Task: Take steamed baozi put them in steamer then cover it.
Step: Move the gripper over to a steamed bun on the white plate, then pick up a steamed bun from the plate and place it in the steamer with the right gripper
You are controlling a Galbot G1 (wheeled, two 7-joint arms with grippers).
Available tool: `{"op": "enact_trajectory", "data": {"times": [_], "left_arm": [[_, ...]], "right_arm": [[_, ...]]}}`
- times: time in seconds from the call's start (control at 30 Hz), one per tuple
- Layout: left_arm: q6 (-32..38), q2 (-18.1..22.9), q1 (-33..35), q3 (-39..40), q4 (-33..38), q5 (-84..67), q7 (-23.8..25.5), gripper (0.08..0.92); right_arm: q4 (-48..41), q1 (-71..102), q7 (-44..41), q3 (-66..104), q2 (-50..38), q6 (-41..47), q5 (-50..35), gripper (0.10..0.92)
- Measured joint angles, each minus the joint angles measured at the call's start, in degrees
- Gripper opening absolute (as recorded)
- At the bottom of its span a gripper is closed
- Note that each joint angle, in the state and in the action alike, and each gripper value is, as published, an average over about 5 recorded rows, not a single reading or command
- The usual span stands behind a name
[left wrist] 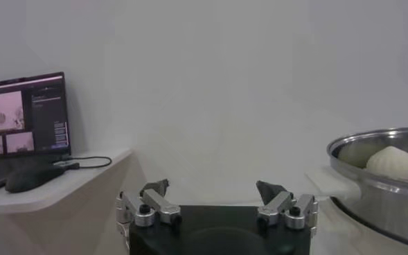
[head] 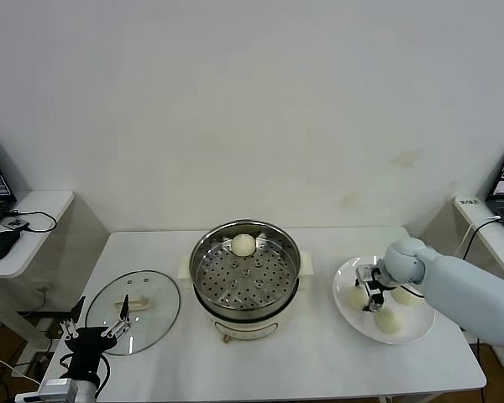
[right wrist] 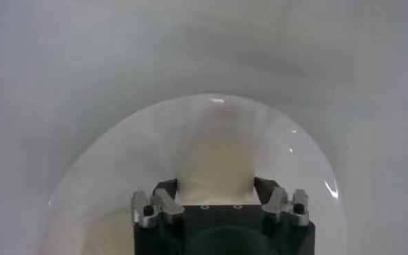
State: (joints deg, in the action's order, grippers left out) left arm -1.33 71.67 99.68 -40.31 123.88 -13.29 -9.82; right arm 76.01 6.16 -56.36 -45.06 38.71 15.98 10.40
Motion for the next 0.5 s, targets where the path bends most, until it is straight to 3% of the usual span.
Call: {"op": "enact_trajectory", "data": {"times": [0.5], "left_arm": [[0.03,-0.43,-0.85,0.52,-0.13,-0.07,0.03,0.823]], "right_arm": [[7.46,-14.35,-2.29,-4.98,-5.44,2.73,-7.71,0.639]]}}
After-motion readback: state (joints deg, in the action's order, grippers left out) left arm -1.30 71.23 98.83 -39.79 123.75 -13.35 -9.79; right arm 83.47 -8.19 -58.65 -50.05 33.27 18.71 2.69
